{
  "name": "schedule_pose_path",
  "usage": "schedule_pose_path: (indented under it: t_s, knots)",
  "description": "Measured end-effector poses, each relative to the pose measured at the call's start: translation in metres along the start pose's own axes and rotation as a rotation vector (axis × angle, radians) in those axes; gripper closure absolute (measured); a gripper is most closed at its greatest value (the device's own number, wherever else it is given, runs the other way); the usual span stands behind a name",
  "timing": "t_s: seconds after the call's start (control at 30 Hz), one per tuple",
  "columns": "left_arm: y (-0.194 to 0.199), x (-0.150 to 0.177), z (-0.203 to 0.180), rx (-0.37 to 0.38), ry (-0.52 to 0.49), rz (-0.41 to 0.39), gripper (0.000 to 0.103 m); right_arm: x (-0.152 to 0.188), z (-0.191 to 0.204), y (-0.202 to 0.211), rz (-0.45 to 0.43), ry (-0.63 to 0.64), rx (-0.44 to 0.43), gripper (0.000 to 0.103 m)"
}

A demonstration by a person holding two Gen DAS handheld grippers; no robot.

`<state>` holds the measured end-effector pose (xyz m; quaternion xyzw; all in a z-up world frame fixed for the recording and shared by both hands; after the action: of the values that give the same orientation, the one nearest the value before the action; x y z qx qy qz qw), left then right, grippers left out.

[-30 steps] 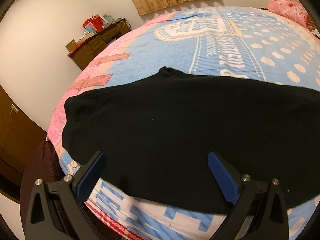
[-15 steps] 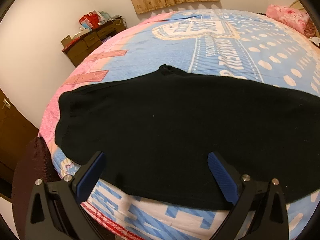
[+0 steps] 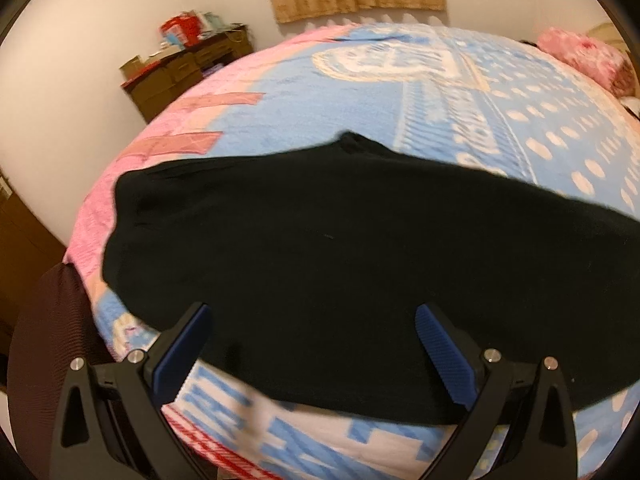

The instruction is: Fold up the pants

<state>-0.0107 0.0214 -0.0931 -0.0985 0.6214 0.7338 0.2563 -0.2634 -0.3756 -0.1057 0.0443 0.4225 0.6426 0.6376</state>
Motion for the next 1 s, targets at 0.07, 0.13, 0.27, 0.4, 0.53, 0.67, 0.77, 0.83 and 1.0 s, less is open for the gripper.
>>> schedule_pose_path:
  t_s: [0.07, 0.13, 0.27, 0.4, 0.53, 0.67, 0.77, 0.83, 1.0]
  knots:
    - [0.006, -0.004, 0.016, -0.001, 0.051, -0.016, 0.000, -0.004, 0.038, 0.006, -0.009, 0.129, 0.009, 0.095]
    - [0.010, -0.008, 0.029, -0.004, 0.089, -0.030, 0.000, 0.001, 0.089, 0.003, 0.005, 0.293, -0.008, 0.094]
    - [0.014, -0.010, 0.052, -0.031, 0.140, -0.046, 0.000, 0.063, 0.202, -0.036, 0.116, 0.675, -0.083, 0.094]
    - [0.009, -0.005, 0.072, -0.052, 0.177, -0.029, 0.000, 0.140, 0.260, -0.088, 0.204, 0.932, -0.109, 0.094]
    - [0.005, 0.002, 0.086, -0.071, 0.192, -0.021, 0.000, 0.204, 0.281, -0.136, 0.267, 1.090, -0.083, 0.094]
    - [-0.002, 0.003, 0.094, -0.078, 0.213, -0.006, 0.000, 0.236, 0.273, -0.149, 0.244, 1.186, -0.029, 0.094]
    - [-0.007, 0.001, 0.093, -0.069, 0.210, 0.008, 0.000, 0.236, 0.275, -0.143, 0.214, 1.254, 0.002, 0.094]
    - [-0.008, 0.000, 0.090, -0.073, 0.202, 0.007, 0.000, 0.241, 0.280, -0.139, 0.182, 1.288, 0.011, 0.094]
    - [-0.011, -0.002, 0.092, -0.072, 0.206, 0.010, 0.000, 0.261, 0.304, -0.130, 0.131, 1.421, -0.028, 0.094]
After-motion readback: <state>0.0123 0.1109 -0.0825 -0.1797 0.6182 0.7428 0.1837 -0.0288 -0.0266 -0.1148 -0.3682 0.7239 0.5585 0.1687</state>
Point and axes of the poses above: each gripper's, at about its wrist camera, not at the fingertips, and y roughly against the way its jaws point, z to its left, x to its underside, the point moved 2 cm from there along -y, roughly the way its jaws point, and after that the axes turned 11 degrees about z, right-handed, at the moved point
